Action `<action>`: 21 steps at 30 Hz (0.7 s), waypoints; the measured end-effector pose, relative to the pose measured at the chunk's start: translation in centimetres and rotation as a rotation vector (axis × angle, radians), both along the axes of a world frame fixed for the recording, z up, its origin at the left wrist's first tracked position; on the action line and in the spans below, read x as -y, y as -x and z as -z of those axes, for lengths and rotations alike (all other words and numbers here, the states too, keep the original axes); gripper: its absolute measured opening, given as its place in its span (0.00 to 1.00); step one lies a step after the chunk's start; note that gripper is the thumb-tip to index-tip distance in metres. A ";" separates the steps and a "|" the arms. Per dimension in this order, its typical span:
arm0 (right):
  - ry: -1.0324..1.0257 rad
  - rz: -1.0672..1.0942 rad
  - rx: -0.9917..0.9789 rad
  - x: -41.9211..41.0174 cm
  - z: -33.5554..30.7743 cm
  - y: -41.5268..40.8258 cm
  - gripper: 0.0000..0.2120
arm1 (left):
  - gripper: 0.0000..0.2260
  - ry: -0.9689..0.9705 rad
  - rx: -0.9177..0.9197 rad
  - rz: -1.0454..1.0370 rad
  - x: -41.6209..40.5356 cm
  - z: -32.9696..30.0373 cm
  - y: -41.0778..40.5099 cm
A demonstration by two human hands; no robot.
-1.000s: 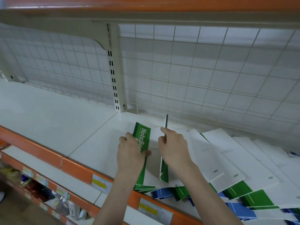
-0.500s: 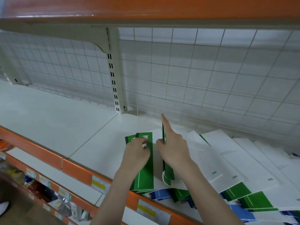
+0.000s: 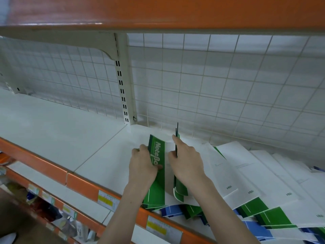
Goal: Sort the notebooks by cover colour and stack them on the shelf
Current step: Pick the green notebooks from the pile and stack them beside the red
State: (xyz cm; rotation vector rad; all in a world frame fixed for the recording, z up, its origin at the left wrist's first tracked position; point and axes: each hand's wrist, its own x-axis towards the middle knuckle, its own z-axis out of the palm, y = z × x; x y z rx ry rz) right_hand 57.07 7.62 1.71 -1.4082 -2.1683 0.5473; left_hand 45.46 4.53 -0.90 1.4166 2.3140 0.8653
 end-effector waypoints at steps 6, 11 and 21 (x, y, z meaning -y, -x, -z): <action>-0.092 0.005 -0.019 0.5 -1.3 0.6 0.28 | 0.09 -0.292 0.586 0.147 -0.4 -1.0 -1.9; -0.024 0.003 -0.030 0.3 -1.7 -0.4 0.33 | 0.15 -0.220 1.032 0.077 -0.7 -0.5 -1.2; 0.020 -0.050 0.095 0.8 -0.4 0.0 0.33 | 0.11 -0.101 -0.005 0.082 -0.3 1.2 0.1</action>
